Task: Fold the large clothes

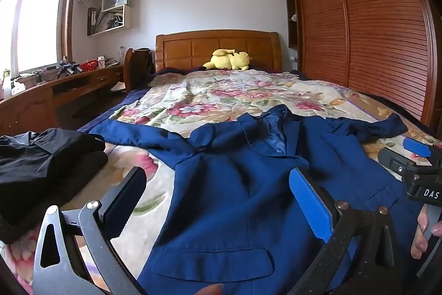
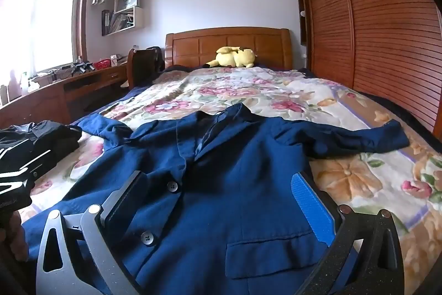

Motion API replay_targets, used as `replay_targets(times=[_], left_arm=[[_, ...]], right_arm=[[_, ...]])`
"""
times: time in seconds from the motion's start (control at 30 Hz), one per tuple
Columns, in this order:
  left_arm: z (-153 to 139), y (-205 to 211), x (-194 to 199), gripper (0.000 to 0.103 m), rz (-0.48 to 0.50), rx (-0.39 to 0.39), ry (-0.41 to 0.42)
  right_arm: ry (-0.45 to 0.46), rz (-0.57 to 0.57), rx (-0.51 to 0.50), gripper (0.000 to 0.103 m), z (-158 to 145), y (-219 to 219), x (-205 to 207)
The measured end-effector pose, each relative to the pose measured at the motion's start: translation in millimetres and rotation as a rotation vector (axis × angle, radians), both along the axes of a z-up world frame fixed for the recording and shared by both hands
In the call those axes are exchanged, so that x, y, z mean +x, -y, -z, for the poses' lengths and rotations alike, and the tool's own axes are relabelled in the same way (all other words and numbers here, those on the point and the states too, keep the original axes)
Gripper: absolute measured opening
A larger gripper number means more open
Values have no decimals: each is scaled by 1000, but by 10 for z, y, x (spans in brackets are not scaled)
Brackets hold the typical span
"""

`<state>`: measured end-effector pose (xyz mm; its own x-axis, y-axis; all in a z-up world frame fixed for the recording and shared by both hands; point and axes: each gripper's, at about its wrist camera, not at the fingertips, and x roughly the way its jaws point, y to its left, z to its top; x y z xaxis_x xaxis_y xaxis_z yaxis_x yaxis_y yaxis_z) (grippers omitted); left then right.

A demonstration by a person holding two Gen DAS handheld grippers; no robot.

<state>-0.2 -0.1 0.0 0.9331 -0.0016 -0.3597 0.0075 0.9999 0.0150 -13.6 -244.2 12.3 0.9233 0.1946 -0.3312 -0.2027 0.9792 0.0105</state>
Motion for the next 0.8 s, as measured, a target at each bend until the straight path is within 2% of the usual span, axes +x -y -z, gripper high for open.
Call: replay_targets(times=[0.8], left_arm=[[-23,1,-6,103,-5,-2,8]], right_arm=[[18,10,13,103,-9,26,1]])
